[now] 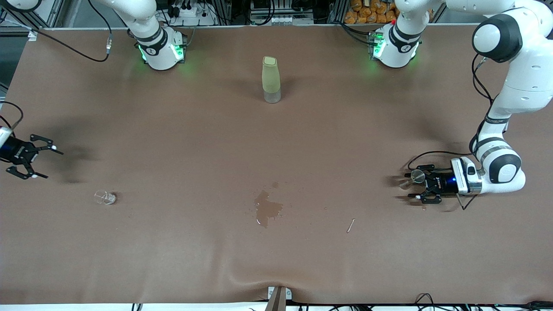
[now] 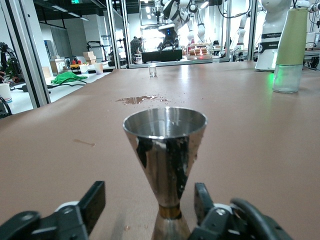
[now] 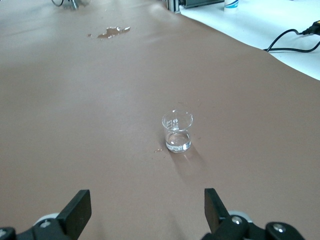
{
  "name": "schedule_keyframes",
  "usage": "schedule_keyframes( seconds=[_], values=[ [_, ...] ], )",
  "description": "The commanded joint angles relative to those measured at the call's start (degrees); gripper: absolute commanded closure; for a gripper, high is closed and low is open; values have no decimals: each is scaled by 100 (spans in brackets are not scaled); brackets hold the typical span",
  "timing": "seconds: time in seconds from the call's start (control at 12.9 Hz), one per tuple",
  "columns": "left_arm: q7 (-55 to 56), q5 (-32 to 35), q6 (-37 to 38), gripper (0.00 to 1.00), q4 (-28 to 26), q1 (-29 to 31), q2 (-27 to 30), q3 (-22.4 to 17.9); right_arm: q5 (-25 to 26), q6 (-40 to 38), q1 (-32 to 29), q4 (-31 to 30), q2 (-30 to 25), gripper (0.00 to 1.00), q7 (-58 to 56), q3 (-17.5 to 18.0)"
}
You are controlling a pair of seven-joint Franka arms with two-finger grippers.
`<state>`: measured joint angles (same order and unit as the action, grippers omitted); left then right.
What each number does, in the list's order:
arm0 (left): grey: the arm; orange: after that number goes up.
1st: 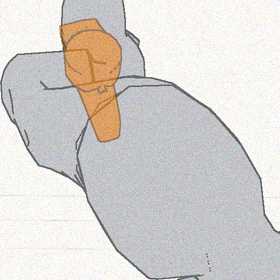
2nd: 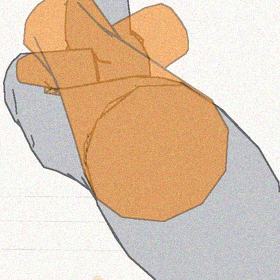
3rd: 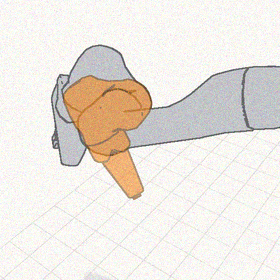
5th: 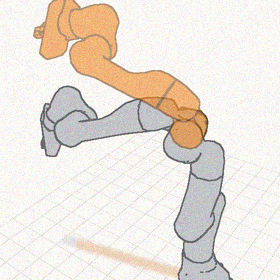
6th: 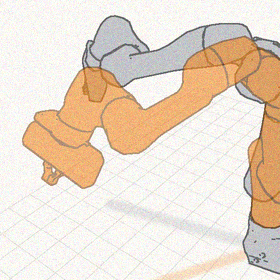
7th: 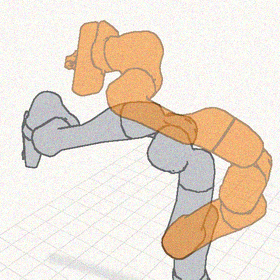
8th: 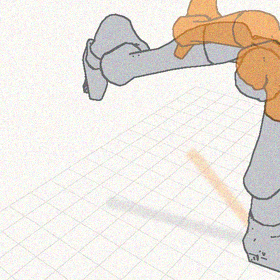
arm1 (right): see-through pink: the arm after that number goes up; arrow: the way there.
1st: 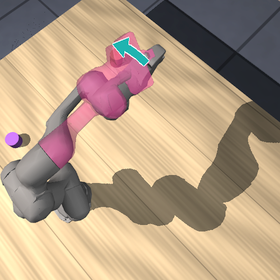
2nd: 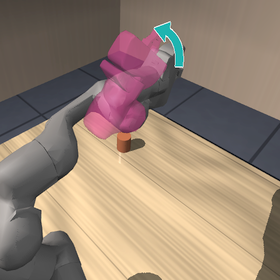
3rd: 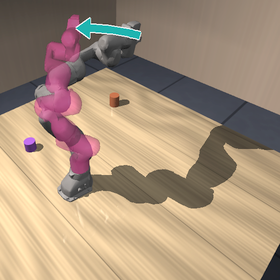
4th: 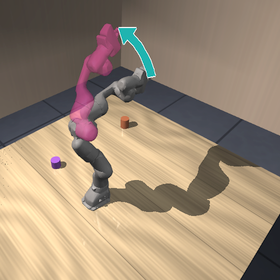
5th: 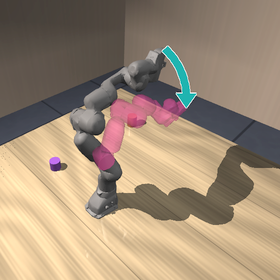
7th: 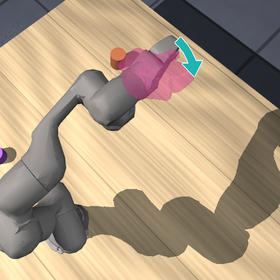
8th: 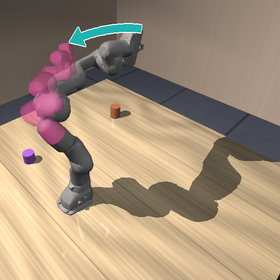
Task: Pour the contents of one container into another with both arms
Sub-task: 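Grasp the metal jigger with the left gripper while the right gripper reaches out, then grasp the clear glass beaker with the right gripper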
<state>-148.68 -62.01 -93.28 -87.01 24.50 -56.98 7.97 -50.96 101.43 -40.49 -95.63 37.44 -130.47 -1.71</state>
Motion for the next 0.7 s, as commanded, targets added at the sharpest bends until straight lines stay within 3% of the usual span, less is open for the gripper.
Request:
schedule_keyframes(
  seconds=[0.0,0.08,0.47,0.62],
  values=[
    [-152,-153,-68,33,-88,-7,12,-6,-448,17,31,71,315,0,-146,83],
    [-170,-144,-59,40,-88,10,12,-6,-632,52,102,79,447,0,-146,83],
    [-231,-127,-50,41,-88,81,20,-32,-1441,403,374,80,817,0,-155,83],
    [-231,-127,-24,48,-88,81,29,-32,-1522,430,436,71,843,0,-163,83]
  ],
)
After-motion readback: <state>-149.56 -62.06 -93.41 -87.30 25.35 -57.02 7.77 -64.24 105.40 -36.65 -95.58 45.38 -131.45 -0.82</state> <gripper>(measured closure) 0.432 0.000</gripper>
